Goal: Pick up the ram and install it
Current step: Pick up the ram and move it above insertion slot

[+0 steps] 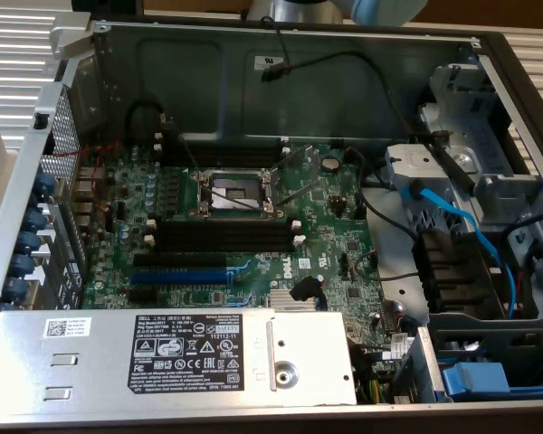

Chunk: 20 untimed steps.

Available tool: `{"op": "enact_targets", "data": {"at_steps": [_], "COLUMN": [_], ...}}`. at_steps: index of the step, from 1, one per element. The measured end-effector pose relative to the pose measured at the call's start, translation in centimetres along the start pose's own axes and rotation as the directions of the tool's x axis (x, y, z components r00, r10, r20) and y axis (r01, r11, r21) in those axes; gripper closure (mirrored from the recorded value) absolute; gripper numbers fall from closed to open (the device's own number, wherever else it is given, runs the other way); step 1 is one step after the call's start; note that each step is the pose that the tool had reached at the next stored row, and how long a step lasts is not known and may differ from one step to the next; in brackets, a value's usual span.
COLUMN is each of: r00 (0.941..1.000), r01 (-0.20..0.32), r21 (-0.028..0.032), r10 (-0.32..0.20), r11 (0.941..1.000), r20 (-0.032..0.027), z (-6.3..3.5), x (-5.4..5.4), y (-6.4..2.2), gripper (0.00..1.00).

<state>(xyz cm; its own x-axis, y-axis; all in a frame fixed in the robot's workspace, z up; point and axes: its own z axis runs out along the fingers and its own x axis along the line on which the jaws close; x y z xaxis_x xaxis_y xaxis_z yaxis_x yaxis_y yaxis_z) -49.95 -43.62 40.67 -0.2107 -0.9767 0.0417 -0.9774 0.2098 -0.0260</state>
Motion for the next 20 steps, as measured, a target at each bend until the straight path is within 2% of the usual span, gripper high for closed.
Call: {"op": "enact_targets", "data": {"at_steps": [8, 14, 20], "r00": [0.9966, 0.9946, 0.9929], "r01": [0.082, 0.104, 0.119], "r21": [0.0036, 0.0045, 0.0061], "r10": [-0.082, -0.104, -0.119], "r11": [0.9966, 0.9946, 0.9929], "r20": [0.0020, 0.0024, 0.0028], "z": [0.65, 1.69, 2.59], "x": [0.5, 1.2, 1.2], "y": [-0.08, -0.41, -1.01], "gripper": [0.89, 0.89, 0.89]}}
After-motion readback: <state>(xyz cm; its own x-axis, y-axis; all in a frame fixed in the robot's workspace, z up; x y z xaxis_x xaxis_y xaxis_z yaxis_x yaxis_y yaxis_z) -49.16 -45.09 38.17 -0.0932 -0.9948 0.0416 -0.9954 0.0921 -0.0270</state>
